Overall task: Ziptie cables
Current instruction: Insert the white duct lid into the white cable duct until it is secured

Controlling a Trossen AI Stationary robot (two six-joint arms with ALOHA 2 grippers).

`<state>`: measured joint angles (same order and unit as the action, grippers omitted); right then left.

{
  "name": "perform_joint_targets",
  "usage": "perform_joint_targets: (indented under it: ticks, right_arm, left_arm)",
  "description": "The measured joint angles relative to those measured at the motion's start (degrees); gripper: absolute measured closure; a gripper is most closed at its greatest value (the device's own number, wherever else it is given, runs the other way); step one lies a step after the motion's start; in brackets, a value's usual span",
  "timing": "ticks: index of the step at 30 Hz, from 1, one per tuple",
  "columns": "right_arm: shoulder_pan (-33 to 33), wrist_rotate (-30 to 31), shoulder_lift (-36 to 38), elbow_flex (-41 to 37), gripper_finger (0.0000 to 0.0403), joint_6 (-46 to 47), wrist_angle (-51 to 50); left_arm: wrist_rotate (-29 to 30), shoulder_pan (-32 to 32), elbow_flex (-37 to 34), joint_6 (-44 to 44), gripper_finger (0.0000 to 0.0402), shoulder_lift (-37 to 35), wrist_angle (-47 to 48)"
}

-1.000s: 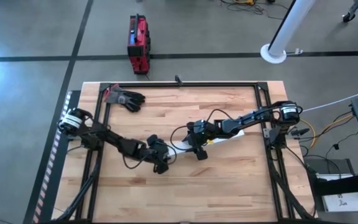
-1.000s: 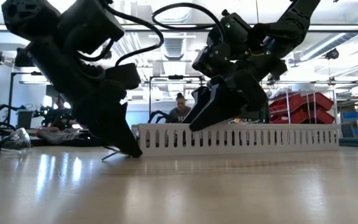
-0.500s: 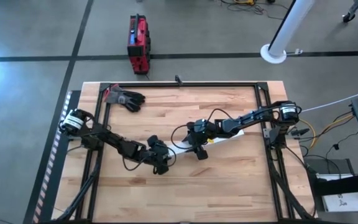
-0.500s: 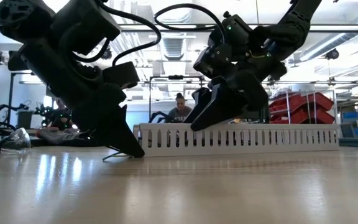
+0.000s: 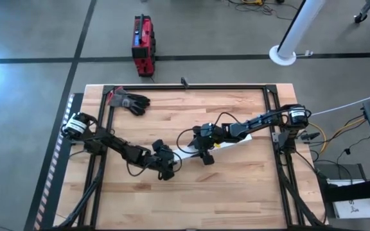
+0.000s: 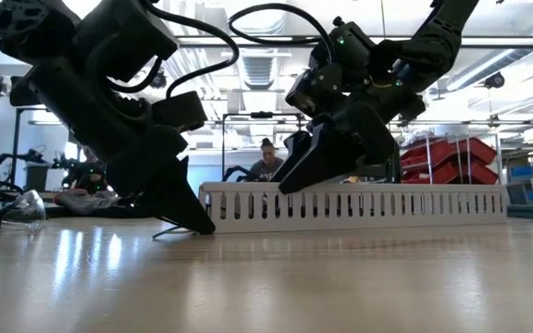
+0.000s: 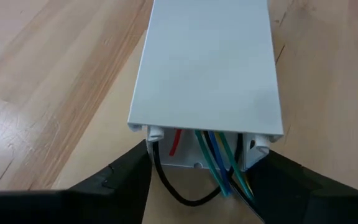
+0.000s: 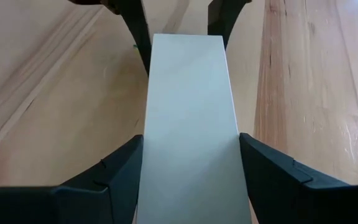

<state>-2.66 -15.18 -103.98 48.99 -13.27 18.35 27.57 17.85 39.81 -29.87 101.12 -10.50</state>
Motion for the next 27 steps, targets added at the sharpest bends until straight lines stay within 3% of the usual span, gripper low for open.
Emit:
perform_joint_targets:
  ticks: [11, 27]
  right_arm:
    - [0.2, 2.5, -0.2, 0.0, 0.0186, 1.2, 0.5]
    - [-0.3, 1.2, -0.2, 0.1, 0.0186, 0.5, -0.9]
  left_arm:
    - [0.2, 0.0, 0.0, 0.1, 0.0182, 0.0, -0.5]
    - [0.4, 0.0, 0.0, 0.5, 0.0185, 0.1, -1.2]
